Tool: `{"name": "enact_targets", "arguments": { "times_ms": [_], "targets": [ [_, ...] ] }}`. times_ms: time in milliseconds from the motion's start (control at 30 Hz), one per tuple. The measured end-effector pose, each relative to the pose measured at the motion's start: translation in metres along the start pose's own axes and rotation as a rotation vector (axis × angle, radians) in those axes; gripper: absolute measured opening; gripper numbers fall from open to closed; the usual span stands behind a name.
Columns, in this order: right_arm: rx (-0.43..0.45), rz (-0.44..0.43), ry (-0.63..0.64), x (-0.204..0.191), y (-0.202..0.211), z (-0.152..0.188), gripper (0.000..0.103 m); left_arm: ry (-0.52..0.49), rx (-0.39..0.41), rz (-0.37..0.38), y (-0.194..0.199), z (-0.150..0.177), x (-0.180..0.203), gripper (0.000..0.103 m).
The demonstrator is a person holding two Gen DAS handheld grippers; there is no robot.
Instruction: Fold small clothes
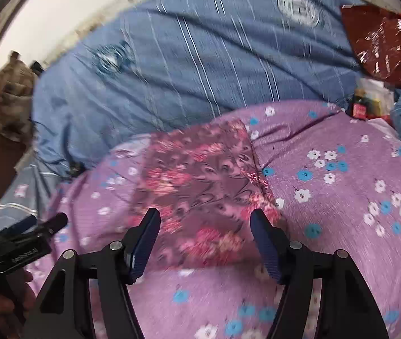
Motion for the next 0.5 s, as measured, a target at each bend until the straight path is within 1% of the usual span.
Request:
{"name": "enact_targets", "arguments": {
  "times_ms": [67, 167, 233, 300, 367, 500],
  "targets": [
    [-0.033, 0.050, 0.036, -0.006, -0.030, -0.005, 0.066, 0.010, 0.002, 0.003, -0.016, -0.005, 0.003, 0.103],
    [-0.080, 0.083, 0.071, -0.014, -0.064, -0.005, 0.059, 0.019, 0.003, 0.005, -0.041, -0.008, 0.007, 0.103],
    [-0.103, 0.106, 0.087, -0.016, -0.080, 0.002, 0.059, 0.012, 0.001, 0.003, -0.058, -0.004, 0.009, 0.103],
    [-0.088, 0.137, 0.125, -0.021, -0.086, 0.008, 0.063, -0.010, -0.019, -0.013, -0.071, 0.000, 0.011, 0.103],
    [-0.071, 0.177, 0.176, -0.030, -0.085, 0.010, 0.063, -0.026, -0.051, -0.036, -0.084, 0.004, 0.011, 0.103],
    [-0.070, 0.186, 0.180, -0.031, -0.082, 0.010, 0.063, -0.021, -0.062, -0.037, -0.088, 0.007, 0.012, 0.103]
  ]
}}
Point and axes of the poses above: each gripper's, at about its wrist camera, not at the fingertips, and y roughly against the way its jaws point, x to its right, z to its underside, the point moved 1 cm from there along -y, roughly the way its jaws point, and after that the axes turned 5 degrees about z, right-handed, at the moved point
